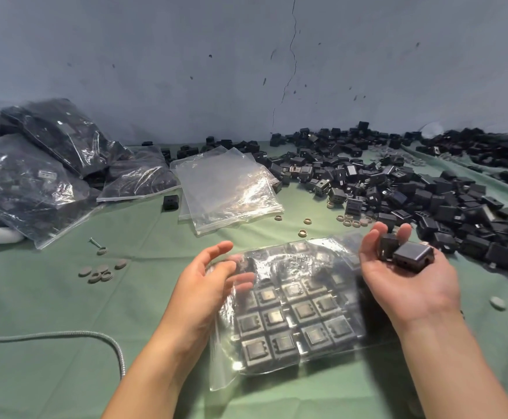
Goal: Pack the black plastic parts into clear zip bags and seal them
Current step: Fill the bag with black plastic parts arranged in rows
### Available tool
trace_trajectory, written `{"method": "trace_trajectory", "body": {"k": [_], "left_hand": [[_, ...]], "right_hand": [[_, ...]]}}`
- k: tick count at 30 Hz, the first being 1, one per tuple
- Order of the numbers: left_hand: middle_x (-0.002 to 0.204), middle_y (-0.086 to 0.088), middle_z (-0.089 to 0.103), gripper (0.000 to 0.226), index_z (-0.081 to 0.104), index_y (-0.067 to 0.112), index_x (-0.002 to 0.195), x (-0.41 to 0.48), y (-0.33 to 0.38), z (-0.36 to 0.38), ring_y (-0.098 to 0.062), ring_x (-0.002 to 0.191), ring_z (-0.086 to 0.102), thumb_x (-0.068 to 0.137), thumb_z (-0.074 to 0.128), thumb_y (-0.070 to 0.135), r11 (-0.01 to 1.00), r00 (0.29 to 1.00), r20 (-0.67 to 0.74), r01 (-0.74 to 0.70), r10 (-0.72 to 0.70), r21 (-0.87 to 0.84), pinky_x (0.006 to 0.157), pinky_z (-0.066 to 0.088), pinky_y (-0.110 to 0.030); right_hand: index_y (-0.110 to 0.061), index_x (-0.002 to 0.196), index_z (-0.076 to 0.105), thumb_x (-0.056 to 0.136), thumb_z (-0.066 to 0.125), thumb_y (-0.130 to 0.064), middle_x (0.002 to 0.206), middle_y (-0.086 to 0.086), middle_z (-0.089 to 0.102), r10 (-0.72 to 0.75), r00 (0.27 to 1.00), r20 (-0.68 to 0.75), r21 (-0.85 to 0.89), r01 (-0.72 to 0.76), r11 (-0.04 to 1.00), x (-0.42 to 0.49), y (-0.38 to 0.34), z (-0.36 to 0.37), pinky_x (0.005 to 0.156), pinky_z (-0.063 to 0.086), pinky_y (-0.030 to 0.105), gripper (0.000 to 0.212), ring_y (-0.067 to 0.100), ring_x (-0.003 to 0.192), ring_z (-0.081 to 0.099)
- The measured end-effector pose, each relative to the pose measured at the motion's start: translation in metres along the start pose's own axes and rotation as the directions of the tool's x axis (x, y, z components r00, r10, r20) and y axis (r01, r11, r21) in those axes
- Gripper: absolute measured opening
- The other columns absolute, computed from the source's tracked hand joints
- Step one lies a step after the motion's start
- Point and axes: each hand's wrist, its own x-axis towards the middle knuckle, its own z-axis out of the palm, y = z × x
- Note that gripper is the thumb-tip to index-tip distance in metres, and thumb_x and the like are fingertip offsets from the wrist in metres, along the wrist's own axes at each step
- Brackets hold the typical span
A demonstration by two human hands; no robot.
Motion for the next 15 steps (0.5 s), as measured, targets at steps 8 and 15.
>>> {"method": "trace_trajectory", "body": {"k": [8,15], "left_hand": [[0.109,-0.01,0.069,0.039,0.059,0.028,0.127,-0.001,0.006,0.012,-0.035,0.09,0.074,0.091,0.063,0.013,0.96,0.984,0.138,0.145,-0.114,-0.239,0.067,0.061,-0.036],[0.097,-0.008,0.073,0.026,0.063,0.014,0.119,-0.001,0.005,0.01,-0.027,0.082,0.072,0.094,0.061,0.01,0.953,0.993,0.018,0.121,-0.121,-0.278,0.066,0.062,-0.032]], "right_hand": [[-0.015,0.095,0.066,0.097,0.043,-0.019,0.094,0.009,0.065,0.028,0.999,0.028,-0.033,-0.027,0.999,0.0,0.002,0.001,0.069,0.055,0.028,0.023,0.02,0.088,0.064],[-0.015,0.088,0.066,0.098,0.042,-0.02,0.102,0.01,0.063,0.045,0.998,0.042,-0.044,-0.043,0.998,0.002,0.002,0.002,0.076,0.054,0.029,0.026,0.02,0.088,0.063]]}}
